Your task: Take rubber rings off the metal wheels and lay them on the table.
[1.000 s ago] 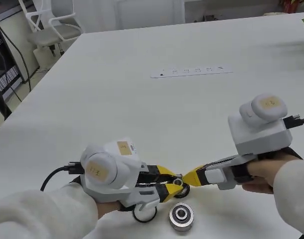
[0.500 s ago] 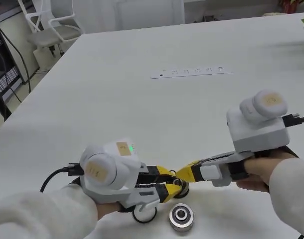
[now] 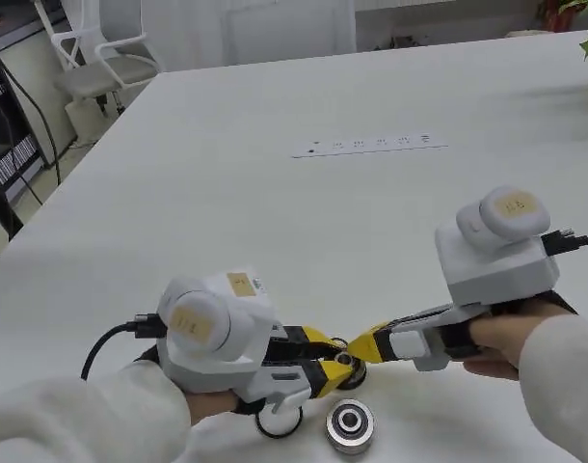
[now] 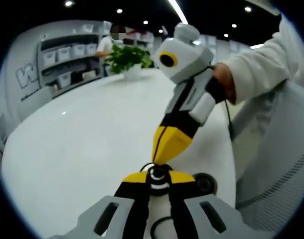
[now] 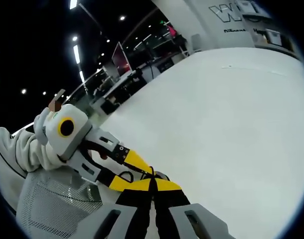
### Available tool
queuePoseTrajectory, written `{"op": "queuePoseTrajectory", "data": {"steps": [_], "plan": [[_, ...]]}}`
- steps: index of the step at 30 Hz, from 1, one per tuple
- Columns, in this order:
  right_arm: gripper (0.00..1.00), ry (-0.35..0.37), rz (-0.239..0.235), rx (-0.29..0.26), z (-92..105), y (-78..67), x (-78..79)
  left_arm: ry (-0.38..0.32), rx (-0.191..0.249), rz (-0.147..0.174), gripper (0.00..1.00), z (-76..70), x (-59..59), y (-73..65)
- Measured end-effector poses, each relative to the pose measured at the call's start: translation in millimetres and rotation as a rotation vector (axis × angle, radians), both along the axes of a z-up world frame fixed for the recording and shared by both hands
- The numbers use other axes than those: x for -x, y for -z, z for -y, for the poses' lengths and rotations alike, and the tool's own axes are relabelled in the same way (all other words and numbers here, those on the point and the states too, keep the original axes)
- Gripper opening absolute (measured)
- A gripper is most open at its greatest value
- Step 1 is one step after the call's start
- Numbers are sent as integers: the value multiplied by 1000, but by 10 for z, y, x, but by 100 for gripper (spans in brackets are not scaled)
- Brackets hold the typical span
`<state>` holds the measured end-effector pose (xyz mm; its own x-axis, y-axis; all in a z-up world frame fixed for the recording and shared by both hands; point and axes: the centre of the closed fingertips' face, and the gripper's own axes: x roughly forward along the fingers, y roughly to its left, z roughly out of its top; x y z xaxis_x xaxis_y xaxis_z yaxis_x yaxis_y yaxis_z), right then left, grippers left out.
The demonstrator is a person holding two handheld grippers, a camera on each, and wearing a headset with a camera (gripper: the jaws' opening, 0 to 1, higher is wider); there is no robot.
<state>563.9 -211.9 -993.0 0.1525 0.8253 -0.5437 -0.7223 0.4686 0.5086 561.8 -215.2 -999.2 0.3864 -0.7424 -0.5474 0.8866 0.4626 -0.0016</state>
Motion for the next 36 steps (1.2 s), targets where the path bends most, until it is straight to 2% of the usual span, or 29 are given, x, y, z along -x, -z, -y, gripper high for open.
{"op": "queuePoseTrajectory", "data": {"steps": [2, 6, 9, 13, 19, 26, 29, 32, 36], "plan": [[0, 1, 2, 6, 10, 6, -5, 12, -4, 19, 18, -3, 9, -31], [0, 5, 8, 9, 18, -5, -12, 15, 7, 24, 20, -4, 20, -123], [0, 10, 9, 3, 28, -11, -27, 36, 11, 45, 24, 7, 61, -221], [0, 14, 18, -1, 21, -43, -43, 60, -11, 69, 26, 5, 90, -302], [0, 19, 32, -12, 7, -112, -61, 88, -13, 116, 36, 15, 143, -551], [0, 24, 33, -32, -3, -169, -77, 61, 0, 140, 42, -169, 230, -801], [0, 16, 38, -35, -22, -186, -67, 26, 18, 150, 46, -287, 264, -949], [0, 8, 40, -42, -49, -215, -51, 12, 22, 150, 48, -385, 335, -1054], [0, -6, 40, -64, -100, -270, -8, -25, 22, 170, 53, -549, 399, -1185]]}}
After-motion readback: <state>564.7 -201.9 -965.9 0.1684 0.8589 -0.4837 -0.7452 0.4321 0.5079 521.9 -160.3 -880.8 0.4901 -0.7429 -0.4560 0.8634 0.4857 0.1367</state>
